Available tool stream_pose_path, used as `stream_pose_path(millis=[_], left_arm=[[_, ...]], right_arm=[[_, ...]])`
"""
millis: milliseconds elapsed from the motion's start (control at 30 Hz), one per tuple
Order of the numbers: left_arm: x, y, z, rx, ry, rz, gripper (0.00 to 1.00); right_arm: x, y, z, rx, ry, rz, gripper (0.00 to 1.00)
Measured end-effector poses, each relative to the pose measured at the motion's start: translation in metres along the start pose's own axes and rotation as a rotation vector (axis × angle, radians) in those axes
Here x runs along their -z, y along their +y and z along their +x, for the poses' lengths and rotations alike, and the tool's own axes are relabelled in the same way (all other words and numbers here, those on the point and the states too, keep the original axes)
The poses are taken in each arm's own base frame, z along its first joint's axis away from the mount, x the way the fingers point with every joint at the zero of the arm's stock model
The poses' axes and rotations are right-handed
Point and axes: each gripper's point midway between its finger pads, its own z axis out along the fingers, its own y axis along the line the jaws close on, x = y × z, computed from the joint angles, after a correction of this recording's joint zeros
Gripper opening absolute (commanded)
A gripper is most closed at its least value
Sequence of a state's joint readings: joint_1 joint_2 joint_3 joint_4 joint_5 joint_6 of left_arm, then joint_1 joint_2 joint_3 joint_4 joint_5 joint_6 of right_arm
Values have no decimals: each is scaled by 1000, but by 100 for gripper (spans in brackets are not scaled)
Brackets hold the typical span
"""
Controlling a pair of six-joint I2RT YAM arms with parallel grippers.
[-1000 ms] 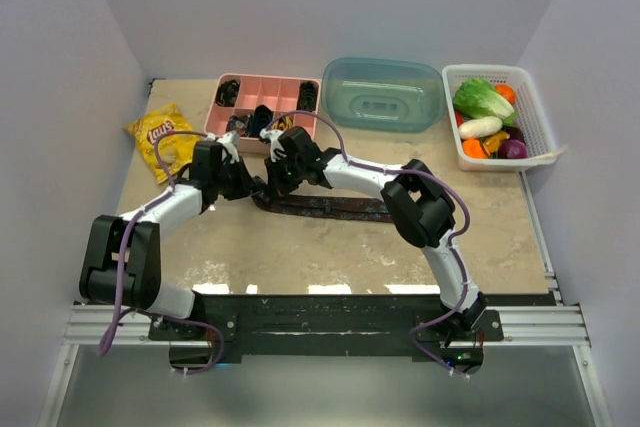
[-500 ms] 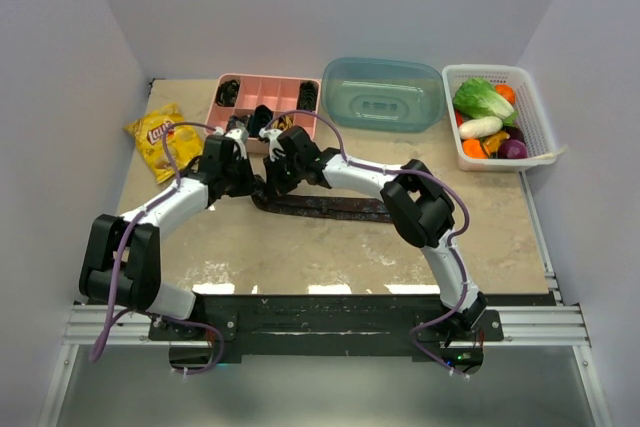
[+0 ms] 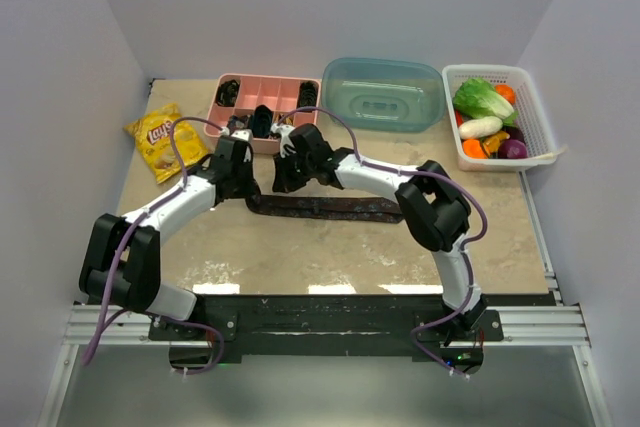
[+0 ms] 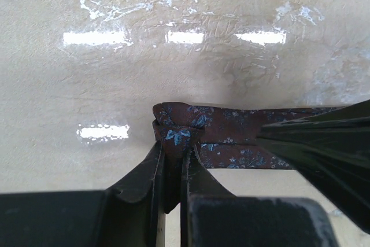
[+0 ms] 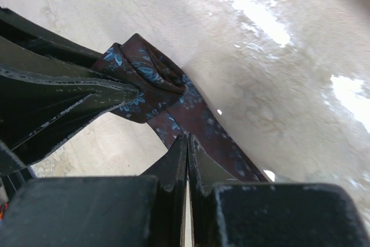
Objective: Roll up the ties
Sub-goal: Roll the tie at the center of the board.
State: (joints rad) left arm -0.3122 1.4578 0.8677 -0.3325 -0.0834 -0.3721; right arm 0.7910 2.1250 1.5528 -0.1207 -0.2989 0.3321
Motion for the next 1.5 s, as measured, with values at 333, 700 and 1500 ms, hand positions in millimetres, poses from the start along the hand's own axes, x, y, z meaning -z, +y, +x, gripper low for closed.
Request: stream_pose_path(millis=[333, 700, 1500], left_arm=[[8, 9, 7, -86, -5, -163, 0], [7, 7, 20, -195, 11, -290, 0], [-14, -41, 51, -354, 52, -344, 41]], right_arm=[[15, -37, -7, -48, -33, 70, 3], [20, -63, -1, -84, -26, 123, 4], [25, -84, 7, -123, -16, 161, 5]])
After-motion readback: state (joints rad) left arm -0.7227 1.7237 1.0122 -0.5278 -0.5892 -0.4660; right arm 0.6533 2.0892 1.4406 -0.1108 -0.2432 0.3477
